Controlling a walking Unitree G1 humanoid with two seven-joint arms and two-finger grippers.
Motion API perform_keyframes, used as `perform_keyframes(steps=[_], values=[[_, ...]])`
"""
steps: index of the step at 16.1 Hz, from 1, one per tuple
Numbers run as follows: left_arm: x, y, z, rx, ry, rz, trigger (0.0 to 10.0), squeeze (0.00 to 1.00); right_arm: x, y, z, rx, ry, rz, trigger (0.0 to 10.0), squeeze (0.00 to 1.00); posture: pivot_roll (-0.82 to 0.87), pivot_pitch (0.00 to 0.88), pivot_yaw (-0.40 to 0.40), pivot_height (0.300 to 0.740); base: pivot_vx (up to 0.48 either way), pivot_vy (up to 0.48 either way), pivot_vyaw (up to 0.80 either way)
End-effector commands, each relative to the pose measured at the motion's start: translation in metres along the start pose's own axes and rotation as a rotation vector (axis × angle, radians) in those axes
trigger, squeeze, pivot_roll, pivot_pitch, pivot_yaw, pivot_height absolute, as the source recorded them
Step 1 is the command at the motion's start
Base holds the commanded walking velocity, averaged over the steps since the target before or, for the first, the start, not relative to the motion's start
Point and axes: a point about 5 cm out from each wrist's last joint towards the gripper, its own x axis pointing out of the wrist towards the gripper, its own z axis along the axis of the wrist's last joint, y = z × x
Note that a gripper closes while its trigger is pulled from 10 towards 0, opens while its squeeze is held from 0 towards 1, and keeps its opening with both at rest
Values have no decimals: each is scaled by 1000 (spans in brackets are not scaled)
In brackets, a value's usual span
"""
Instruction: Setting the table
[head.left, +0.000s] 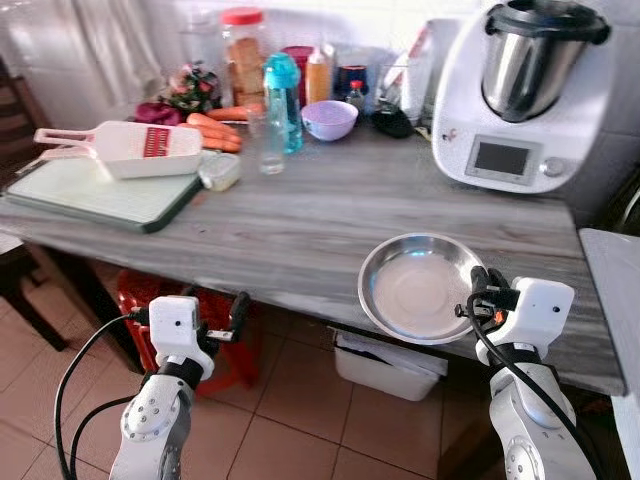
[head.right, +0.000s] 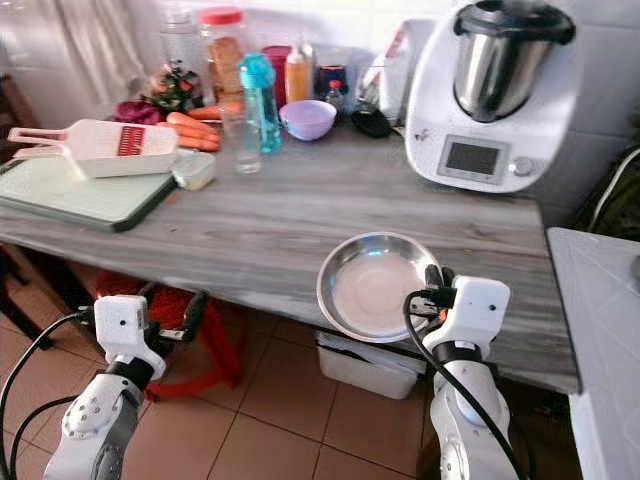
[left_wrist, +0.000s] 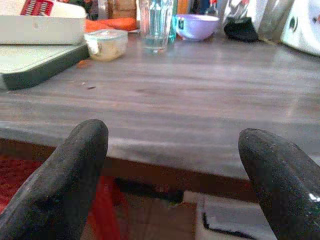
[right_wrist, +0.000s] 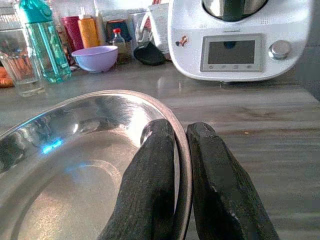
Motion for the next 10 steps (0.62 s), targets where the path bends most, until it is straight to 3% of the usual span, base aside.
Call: perform_keyframes(steps=[1, 2, 5, 10], values=[[-5, 0, -2, 31, 16, -6, 10000, 0, 2, -1, 0, 9, -3, -6, 10000, 0, 76, 0, 26, 740, 0, 0, 0], [-11, 0, -5, 32, 26, -7, 10000, 0, 5, 1, 1, 13, -6, -1, 10000, 0, 81, 0, 26, 740, 0, 0, 0], [-10, 2, -3, 36, 24, 1, 10000, 0, 15, 1, -1, 47, 3, -6, 10000, 0, 98, 0, 23, 740, 0, 0, 0], [-15, 1, 1, 53, 7, -64, 10000, 0, 45, 20, -4, 125, 19, 26, 10000, 0, 133, 0, 19, 740, 0, 0, 0]])
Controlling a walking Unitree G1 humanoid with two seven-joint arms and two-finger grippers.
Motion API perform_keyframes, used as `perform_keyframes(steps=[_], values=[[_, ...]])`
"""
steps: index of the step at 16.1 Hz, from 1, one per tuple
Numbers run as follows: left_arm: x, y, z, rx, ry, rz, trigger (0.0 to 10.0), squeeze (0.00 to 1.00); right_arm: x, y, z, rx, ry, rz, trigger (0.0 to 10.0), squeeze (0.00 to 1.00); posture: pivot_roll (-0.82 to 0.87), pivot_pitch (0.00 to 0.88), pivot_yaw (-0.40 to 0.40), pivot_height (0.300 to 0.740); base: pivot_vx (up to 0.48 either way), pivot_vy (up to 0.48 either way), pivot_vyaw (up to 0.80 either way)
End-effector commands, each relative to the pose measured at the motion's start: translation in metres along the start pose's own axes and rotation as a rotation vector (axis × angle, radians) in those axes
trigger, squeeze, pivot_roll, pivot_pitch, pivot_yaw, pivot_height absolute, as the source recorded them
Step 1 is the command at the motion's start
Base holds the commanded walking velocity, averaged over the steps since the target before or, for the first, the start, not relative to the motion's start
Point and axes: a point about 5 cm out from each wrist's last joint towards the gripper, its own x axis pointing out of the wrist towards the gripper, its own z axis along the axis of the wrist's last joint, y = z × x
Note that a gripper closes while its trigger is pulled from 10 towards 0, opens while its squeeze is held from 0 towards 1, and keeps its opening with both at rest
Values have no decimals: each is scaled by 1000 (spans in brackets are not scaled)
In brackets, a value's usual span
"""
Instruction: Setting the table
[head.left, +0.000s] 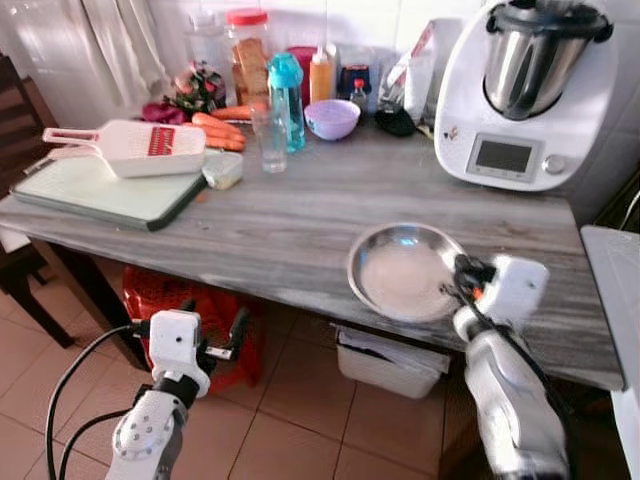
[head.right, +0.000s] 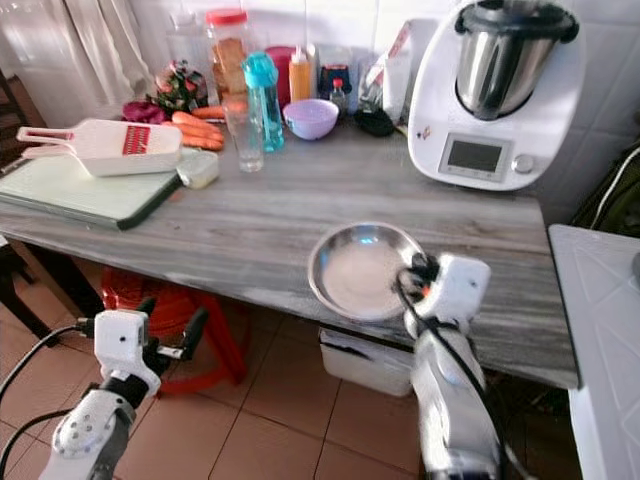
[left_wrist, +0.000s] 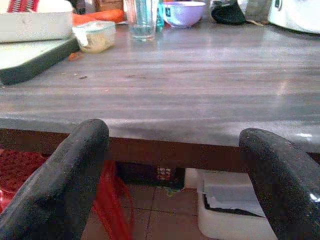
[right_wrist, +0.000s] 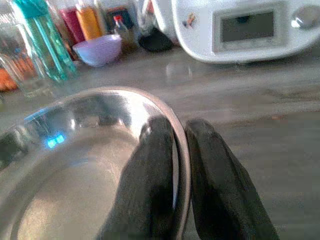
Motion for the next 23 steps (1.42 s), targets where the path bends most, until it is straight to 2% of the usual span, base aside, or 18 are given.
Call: perform_keyframes(steps=[1, 2, 4, 8, 10, 14, 20, 21, 22, 23], values=[[-2, 1, 3, 7, -4, -8, 10000, 0, 10, 5, 2, 36, -10, 9, 10000, 0, 138, 0, 19, 740, 0, 0, 0], [-2, -1, 4, 2, -12, -18, 10000, 0, 22, 12, -3, 63, 29, 21, 10000, 0, 142, 0, 19, 740, 0, 0, 0], [-1, -5, 6, 1, -20, -48, 10000, 0, 33, 21, -4, 59, 34, 42, 10000, 0, 153, 0, 17, 740, 0, 0, 0], [1, -10, 8, -18, -29, -78, 10000, 0, 55, 29, -10, 83, 97, 22, 10000, 0, 161, 0, 14, 740, 0, 0, 0], [3, -16, 8, -45, -33, -149, 10000, 0, 63, 31, -9, 85, 106, 24, 10000, 0, 161, 0, 14, 740, 0, 0, 0], [8, -17, 10, -32, -38, -172, 10000, 0, 72, 24, -15, 98, 175, -39, 10000, 0, 157, 0, 15, 740, 0, 0, 0], [11, -22, 10, -41, -45, -186, 10000, 0, 74, 31, -25, 79, 234, -25, 10000, 0, 161, 0, 8, 740, 0, 0, 0], [11, -22, 10, -41, -45, -186, 10000, 0, 74, 32, -26, 72, 233, -24, 10000, 212, 161, 0, 7, 740, 0, 0, 0], [10, -22, 9, -47, -44, -179, 10000, 0, 74, 33, -27, 59, 234, -19, 10000, 910, 160, 0, 8, 740, 0, 0, 0], [10, -22, 9, -46, -42, -178, 10000, 0, 74, 34, -27, 59, 231, -19, 10000, 1000, 159, 0, 9, 740, 0, 0, 0]])
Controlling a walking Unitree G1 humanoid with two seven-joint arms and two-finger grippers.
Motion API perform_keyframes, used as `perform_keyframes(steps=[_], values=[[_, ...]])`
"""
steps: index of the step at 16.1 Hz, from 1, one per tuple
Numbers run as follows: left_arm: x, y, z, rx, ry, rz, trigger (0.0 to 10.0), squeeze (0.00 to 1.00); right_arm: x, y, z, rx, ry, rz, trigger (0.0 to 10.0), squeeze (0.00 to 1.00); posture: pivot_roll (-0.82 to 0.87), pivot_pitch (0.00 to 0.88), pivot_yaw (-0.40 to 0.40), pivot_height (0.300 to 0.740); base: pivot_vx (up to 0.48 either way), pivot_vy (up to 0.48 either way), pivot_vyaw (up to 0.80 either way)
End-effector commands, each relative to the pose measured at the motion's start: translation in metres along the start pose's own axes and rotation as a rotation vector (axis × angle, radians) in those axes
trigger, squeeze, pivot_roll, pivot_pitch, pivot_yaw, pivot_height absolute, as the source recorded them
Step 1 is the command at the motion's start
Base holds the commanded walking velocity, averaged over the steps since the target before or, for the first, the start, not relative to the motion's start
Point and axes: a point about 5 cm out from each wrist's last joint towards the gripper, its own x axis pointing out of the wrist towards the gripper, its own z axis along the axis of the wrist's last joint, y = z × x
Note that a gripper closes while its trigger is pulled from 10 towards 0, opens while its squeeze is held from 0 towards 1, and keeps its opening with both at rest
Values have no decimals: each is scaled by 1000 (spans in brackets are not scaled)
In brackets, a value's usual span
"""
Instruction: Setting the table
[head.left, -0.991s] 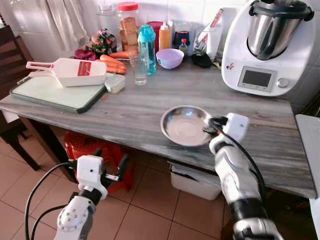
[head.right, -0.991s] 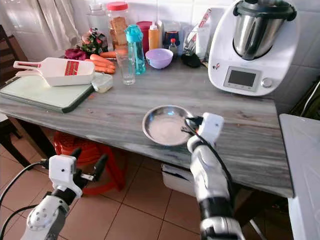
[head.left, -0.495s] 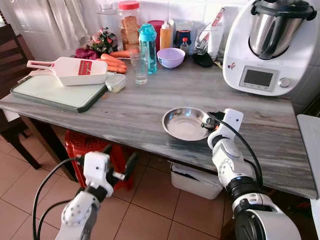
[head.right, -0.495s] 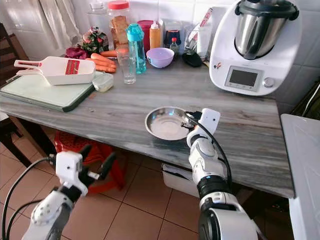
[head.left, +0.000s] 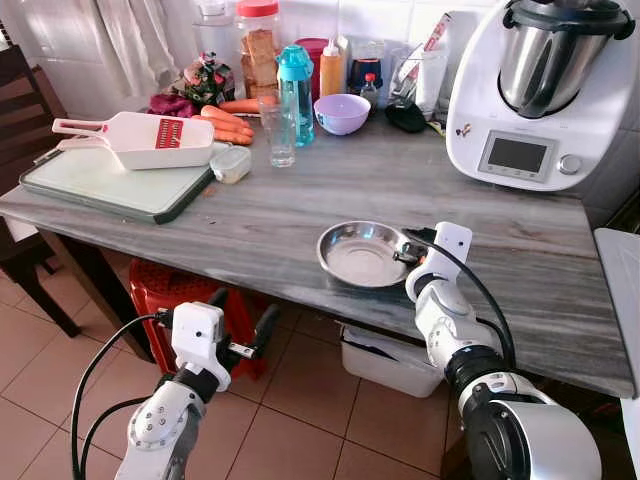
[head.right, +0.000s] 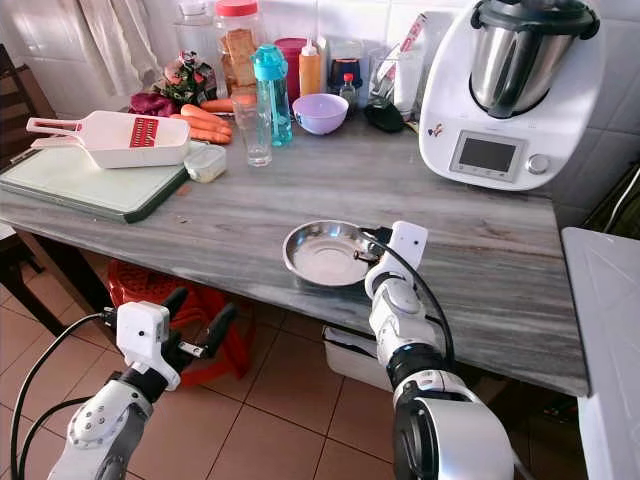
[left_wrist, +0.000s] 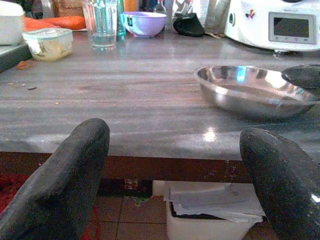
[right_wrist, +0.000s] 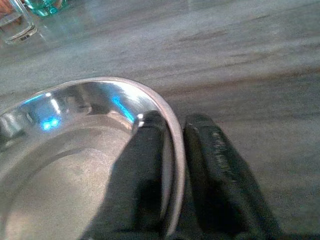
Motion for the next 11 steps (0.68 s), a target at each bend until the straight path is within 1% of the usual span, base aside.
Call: perform_keyframes(steps=[1, 2, 4, 9, 11], values=[[0, 0, -1, 2, 5, -6, 10000, 0, 3, 5, 9, -9, -26, 7, 10000, 1000, 161, 0, 11, 740, 0, 0, 0], [0, 0, -1, 2, 5, -8, 10000, 0, 3, 6, 11, -3, -37, 7, 10000, 1000, 162, 0, 11, 740, 0, 0, 0], [0, 0, -1, 4, 6, -9, 10000, 0, 4, 9, 15, -27, -61, 12, 10000, 1000, 166, 0, 14, 740, 0, 0, 0], [0, -1, -1, 6, 8, -11, 10000, 0, 4, 11, 22, -22, -112, 28, 10000, 1000, 166, 0, 14, 740, 0, 0, 0], [2, -1, 0, 8, 6, -10, 10000, 0, 2, 12, 24, -64, -154, 62, 10000, 1000, 161, 0, 11, 740, 0, 0, 0]])
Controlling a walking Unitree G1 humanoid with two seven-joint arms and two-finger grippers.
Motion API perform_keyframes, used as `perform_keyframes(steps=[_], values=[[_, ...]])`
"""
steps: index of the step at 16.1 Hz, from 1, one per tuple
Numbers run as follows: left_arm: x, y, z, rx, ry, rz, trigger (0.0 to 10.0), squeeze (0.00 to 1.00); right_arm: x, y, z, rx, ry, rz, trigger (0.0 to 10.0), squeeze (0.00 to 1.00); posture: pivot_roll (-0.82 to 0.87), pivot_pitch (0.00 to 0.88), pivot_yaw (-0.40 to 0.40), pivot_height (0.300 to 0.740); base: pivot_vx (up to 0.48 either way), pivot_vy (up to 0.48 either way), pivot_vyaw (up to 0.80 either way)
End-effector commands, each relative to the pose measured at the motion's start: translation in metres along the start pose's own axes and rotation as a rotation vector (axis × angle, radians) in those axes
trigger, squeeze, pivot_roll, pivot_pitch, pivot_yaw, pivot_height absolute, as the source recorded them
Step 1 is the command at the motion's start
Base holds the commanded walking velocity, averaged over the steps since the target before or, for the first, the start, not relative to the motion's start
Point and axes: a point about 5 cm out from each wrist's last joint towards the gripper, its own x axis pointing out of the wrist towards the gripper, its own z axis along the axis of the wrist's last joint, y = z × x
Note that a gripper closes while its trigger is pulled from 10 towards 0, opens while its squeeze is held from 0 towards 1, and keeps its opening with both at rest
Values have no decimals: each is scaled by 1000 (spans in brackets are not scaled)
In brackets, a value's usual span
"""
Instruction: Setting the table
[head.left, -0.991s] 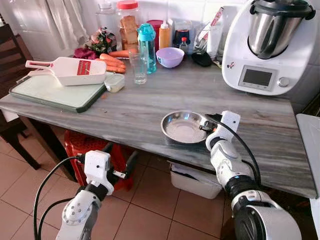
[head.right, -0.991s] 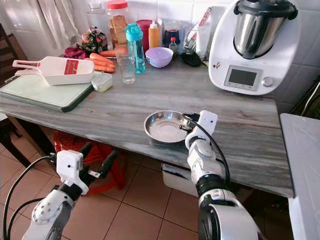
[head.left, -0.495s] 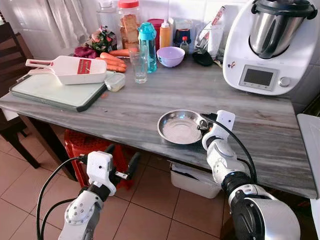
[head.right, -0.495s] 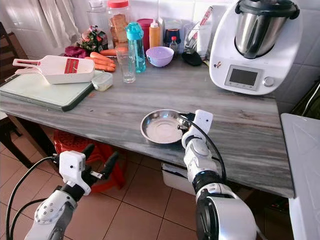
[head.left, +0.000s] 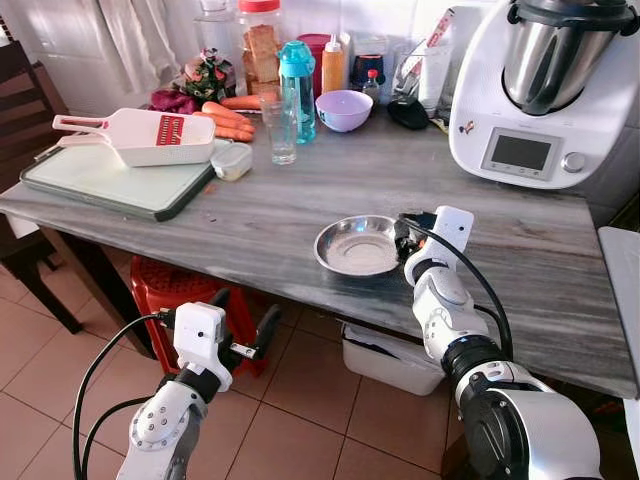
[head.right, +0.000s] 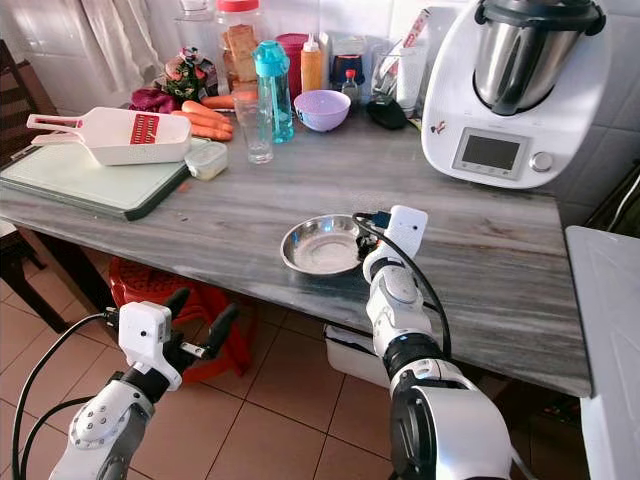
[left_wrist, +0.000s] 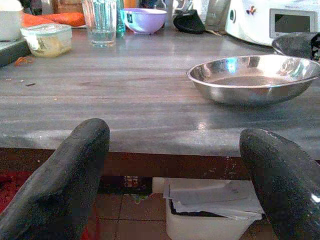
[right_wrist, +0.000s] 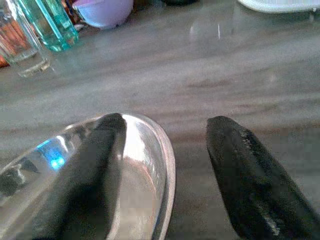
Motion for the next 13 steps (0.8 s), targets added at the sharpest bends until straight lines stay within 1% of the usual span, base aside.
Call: perform_keyframes(steps=[1, 2, 5, 7, 8, 9, 11, 12, 13], values=[[2, 0, 0, 7, 3, -6, 10000, 0, 0, 0, 4, -24, -32, 22, 10000, 1000, 161, 0, 10, 740, 0, 0, 0], [3, 0, 0, 6, 2, -8, 10000, 0, -3, -1, 5, -40, -67, 43, 10000, 1000, 154, 0, 10, 740, 0, 0, 0], [5, -2, -1, 2, 3, -18, 10000, 0, -10, -11, 1, -32, -92, 34, 10000, 1000, 142, 0, 9, 740, 0, 0, 0], [8, -2, -1, 0, 1, -20, 10000, 0, -15, -16, -5, -32, -90, 30, 10000, 1000, 131, 0, 7, 740, 0, 0, 0], [10, -2, -2, -2, 0, -22, 10000, 0, -20, -23, -11, -28, -82, 11, 10000, 1000, 131, 0, 7, 740, 0, 0, 0], [11, -2, -2, -2, 0, -23, 10000, 0, -23, -25, -14, -25, -77, 5, 10000, 1000, 126, 0, 7, 740, 0, 0, 0], [13, -2, -3, -1, -3, -25, 10000, 0, -27, -27, -14, -27, -86, 12, 10000, 1000, 124, 0, 5, 740, 0, 0, 0], [15, -2, -2, 0, -10, -24, 10000, 0, -32, -26, -8, -70, -131, 40, 10000, 1000, 127, 0, -1, 740, 0, 0, 0], [15, -2, -2, 0, -12, -23, 10000, 0, -34, -25, -5, -84, -149, 55, 10000, 1000, 127, 0, -1, 740, 0, 0, 0]])
